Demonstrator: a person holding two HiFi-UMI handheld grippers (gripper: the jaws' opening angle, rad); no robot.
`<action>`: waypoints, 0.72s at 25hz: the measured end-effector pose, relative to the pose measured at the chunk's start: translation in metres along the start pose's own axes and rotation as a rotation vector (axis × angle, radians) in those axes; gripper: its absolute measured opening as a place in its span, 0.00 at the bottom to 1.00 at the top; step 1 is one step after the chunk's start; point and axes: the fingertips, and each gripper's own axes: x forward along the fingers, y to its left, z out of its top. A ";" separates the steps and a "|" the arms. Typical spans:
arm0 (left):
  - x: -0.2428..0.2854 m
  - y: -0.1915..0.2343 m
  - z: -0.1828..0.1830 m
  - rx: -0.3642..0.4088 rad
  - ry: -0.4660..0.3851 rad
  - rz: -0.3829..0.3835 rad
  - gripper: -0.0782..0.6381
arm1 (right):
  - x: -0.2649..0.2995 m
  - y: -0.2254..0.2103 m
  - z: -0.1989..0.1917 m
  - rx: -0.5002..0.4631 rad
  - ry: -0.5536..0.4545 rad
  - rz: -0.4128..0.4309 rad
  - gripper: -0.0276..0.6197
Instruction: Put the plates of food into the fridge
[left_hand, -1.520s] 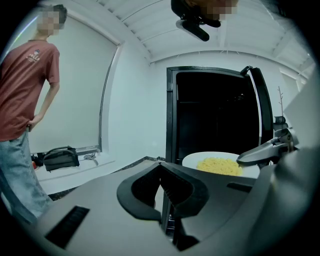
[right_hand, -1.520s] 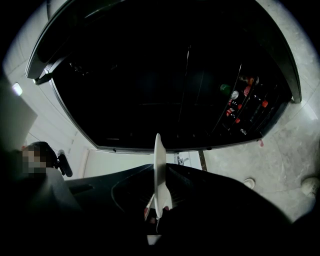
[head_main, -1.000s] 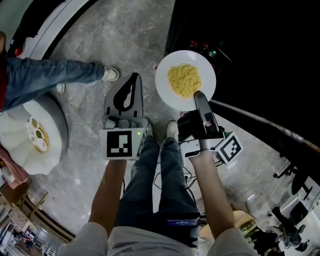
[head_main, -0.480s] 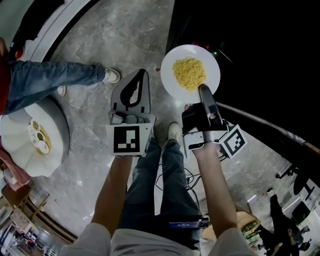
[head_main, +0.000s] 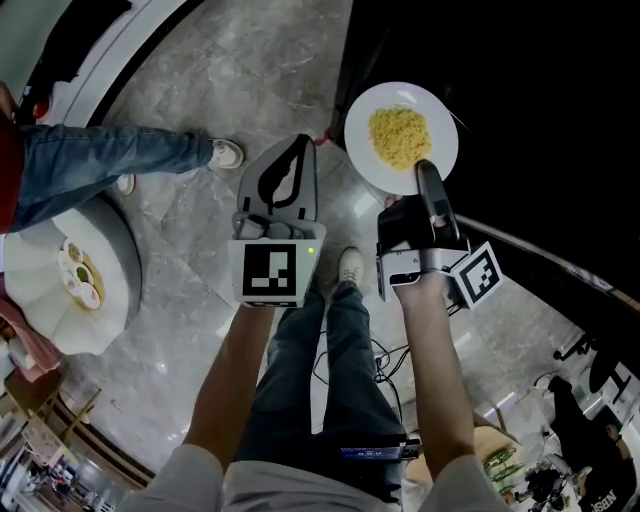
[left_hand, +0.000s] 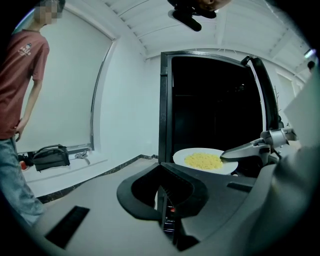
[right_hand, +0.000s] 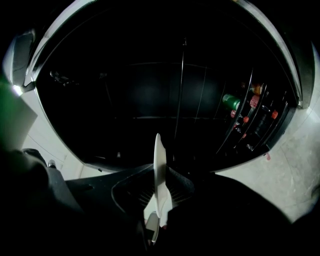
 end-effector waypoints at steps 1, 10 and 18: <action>0.000 -0.001 0.000 0.007 -0.003 -0.006 0.12 | 0.000 0.000 0.000 0.000 -0.007 0.000 0.12; 0.002 -0.013 0.004 0.033 -0.027 -0.041 0.12 | 0.001 0.002 0.019 0.012 -0.100 0.010 0.12; 0.001 -0.023 -0.002 0.042 -0.017 -0.056 0.12 | 0.004 -0.005 0.022 0.023 -0.118 -0.003 0.12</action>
